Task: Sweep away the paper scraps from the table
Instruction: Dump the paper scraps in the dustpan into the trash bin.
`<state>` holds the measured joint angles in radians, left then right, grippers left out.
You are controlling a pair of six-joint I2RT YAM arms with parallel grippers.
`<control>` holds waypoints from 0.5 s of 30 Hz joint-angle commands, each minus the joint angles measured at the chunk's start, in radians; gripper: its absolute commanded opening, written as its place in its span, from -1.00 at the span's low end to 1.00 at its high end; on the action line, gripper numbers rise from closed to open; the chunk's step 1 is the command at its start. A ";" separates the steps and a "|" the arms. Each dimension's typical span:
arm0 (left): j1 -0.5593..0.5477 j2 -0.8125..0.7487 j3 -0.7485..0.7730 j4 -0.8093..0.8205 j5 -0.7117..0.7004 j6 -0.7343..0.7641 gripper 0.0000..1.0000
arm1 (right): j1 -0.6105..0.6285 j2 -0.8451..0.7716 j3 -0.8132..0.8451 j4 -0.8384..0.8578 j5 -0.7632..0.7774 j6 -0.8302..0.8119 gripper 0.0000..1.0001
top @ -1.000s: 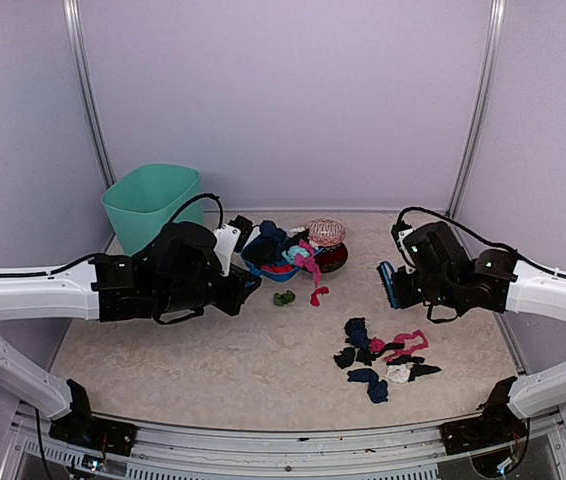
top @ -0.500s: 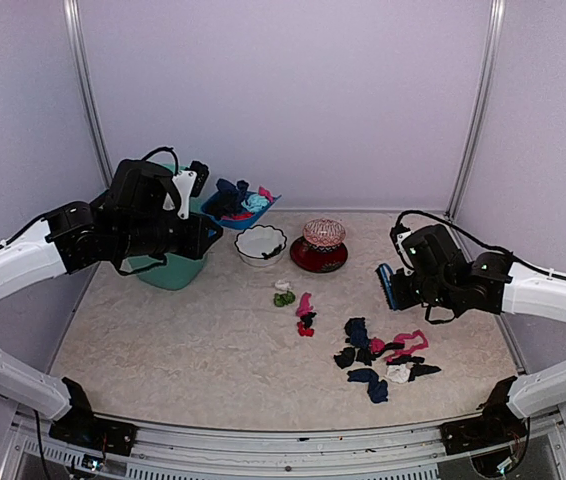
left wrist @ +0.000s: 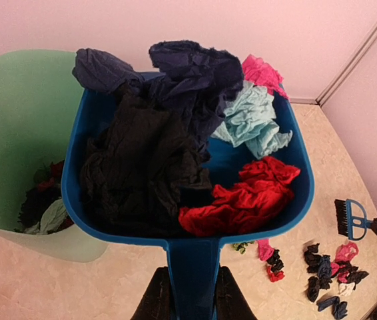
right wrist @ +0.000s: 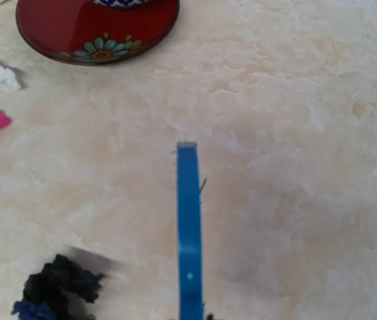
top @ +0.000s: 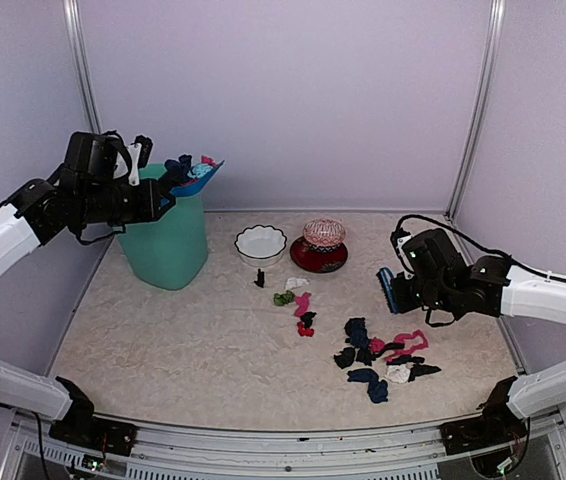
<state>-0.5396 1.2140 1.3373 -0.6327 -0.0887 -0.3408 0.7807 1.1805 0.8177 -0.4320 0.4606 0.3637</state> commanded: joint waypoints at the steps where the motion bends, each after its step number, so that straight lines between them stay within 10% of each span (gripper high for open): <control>1: 0.081 -0.019 0.040 -0.020 0.145 -0.059 -1.00 | -0.010 -0.018 -0.011 0.021 -0.006 0.006 -1.00; 15: 0.434 -0.015 -0.099 0.237 0.723 -0.418 -1.00 | -0.011 -0.037 -0.026 0.020 -0.011 0.028 -1.00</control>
<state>-0.1776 1.2079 1.3136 -0.5541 0.3908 -0.5797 0.7803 1.1671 0.8043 -0.4236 0.4503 0.3725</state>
